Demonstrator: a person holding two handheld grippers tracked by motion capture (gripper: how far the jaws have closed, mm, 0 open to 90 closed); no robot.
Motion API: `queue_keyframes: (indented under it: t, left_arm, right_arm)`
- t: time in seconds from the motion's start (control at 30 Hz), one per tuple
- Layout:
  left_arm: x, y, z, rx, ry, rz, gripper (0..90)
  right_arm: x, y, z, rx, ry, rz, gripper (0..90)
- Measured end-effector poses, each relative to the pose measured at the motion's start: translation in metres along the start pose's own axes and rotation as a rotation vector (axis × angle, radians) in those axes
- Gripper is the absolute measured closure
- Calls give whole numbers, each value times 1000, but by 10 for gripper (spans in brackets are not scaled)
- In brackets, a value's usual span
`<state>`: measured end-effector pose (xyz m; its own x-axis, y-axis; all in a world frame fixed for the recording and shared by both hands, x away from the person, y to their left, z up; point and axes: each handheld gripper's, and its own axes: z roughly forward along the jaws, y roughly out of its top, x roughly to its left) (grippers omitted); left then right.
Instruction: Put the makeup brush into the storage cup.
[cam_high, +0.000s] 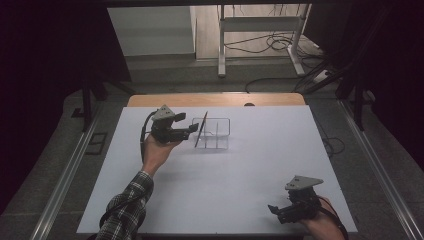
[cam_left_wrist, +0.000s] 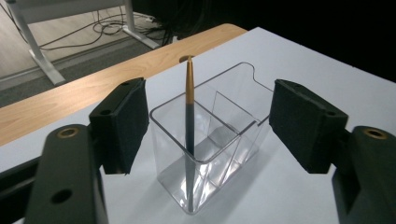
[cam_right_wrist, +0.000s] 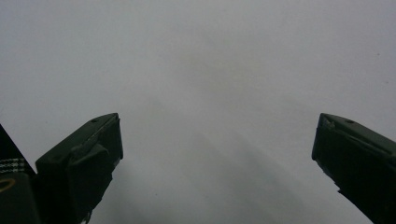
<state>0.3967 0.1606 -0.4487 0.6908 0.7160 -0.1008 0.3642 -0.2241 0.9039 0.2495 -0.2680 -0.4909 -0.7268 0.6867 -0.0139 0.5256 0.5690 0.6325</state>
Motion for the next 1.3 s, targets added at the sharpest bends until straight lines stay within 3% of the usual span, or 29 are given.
queue_keyframes:
  t: [0.6, 1.3]
  left_arm:
    - [-3, -1, -21, 39, -31, -12, 184]
    - [-6, -11, -45, 85, -25, -12, 99]
  right_arm:
    - [0, 0, 0, 0, 1, 0, 19]
    - [0, 0, 0, 0, -2, 1, 19]
